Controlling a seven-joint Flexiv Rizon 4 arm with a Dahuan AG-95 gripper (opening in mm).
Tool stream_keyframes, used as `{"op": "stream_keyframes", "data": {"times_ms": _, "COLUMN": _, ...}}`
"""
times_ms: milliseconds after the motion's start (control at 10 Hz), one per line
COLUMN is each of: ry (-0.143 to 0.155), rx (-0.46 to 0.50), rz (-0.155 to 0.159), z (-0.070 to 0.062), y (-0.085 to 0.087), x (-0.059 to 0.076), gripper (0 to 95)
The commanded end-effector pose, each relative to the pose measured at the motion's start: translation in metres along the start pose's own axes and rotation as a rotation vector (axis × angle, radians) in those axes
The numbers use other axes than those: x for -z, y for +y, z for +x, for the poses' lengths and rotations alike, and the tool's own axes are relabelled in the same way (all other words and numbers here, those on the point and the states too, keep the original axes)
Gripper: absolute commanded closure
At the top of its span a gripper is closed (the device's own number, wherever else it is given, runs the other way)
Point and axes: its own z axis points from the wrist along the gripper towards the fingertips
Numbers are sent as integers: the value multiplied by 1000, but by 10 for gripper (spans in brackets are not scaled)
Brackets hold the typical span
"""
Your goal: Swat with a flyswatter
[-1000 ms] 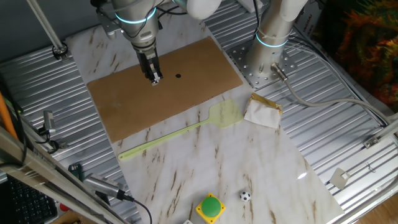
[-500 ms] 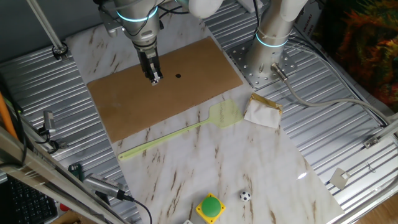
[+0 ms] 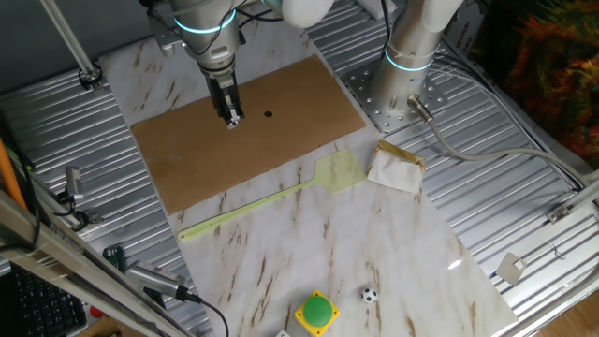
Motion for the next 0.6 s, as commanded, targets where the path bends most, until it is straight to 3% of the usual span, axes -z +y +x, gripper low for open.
{"op": "stream_keyframes", "data": {"times_ms": 100, "ry": -30, "rx": -42, "rz": 12, "z": 0, "y": 49, "x": -25, "gripper": 950}}
{"op": "stream_keyframes", "data": {"times_ms": 400, "ry": -95, "rx": -50, "rz": 14, "z": 7, "y": 112, "x": -44, "gripper": 950}}
{"op": "stream_keyframes", "data": {"times_ms": 600, "ry": -103, "rx": -38, "rz": 4, "z": 8, "y": 118, "x": -51, "gripper": 950}}
